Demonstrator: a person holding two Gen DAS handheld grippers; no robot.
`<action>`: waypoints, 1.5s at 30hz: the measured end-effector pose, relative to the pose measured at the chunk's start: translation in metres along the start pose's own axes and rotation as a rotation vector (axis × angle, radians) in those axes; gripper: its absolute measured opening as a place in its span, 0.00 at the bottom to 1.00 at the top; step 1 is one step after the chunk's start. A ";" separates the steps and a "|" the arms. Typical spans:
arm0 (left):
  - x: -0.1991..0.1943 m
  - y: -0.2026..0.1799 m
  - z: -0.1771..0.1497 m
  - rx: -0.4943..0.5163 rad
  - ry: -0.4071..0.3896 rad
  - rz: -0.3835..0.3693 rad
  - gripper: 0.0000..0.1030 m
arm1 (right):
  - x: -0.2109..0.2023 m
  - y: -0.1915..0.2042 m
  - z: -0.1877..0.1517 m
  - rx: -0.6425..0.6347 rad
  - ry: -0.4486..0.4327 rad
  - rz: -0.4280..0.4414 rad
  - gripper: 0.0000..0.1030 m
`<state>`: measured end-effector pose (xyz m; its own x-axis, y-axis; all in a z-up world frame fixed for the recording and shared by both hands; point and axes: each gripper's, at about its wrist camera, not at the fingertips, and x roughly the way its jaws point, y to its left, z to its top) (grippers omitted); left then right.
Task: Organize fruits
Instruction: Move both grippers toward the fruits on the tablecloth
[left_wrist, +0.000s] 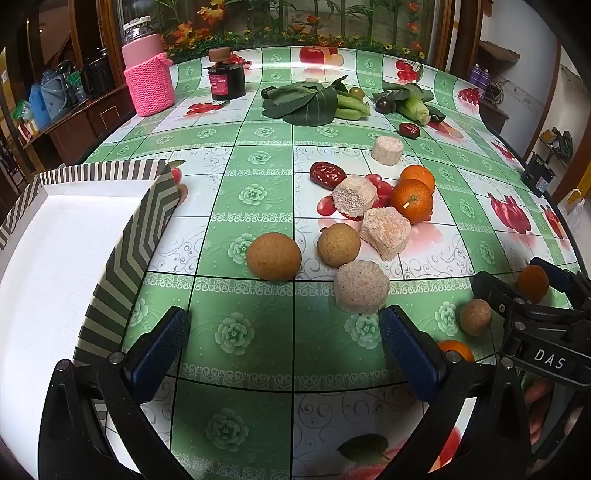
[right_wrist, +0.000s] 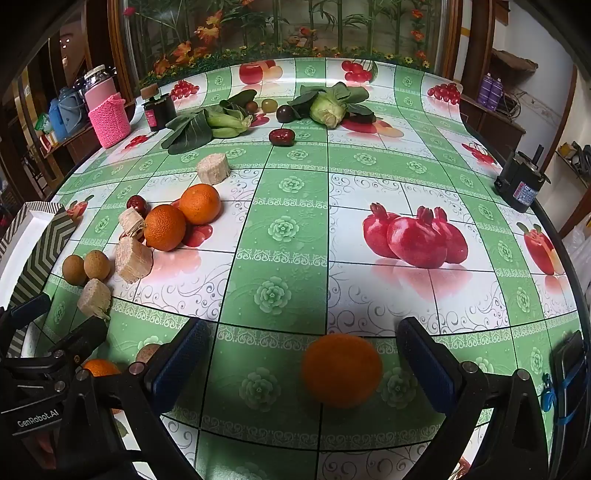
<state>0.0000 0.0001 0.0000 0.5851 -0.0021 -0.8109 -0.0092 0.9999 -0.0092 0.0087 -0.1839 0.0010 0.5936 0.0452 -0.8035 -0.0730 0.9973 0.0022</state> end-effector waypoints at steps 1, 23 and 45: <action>0.000 0.000 0.000 0.000 0.000 0.001 1.00 | 0.000 0.000 0.000 0.000 0.000 0.000 1.00; -0.078 0.004 0.010 0.042 -0.203 -0.026 1.00 | -0.068 -0.022 0.019 0.033 -0.218 0.089 1.00; -0.083 0.024 0.004 0.008 -0.240 0.010 1.00 | -0.090 0.002 0.004 -0.069 -0.226 0.189 0.94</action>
<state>-0.0455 0.0241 0.0698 0.7613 0.0104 -0.6483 -0.0101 0.9999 0.0042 -0.0411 -0.1853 0.0757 0.7268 0.2488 -0.6402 -0.2486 0.9642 0.0925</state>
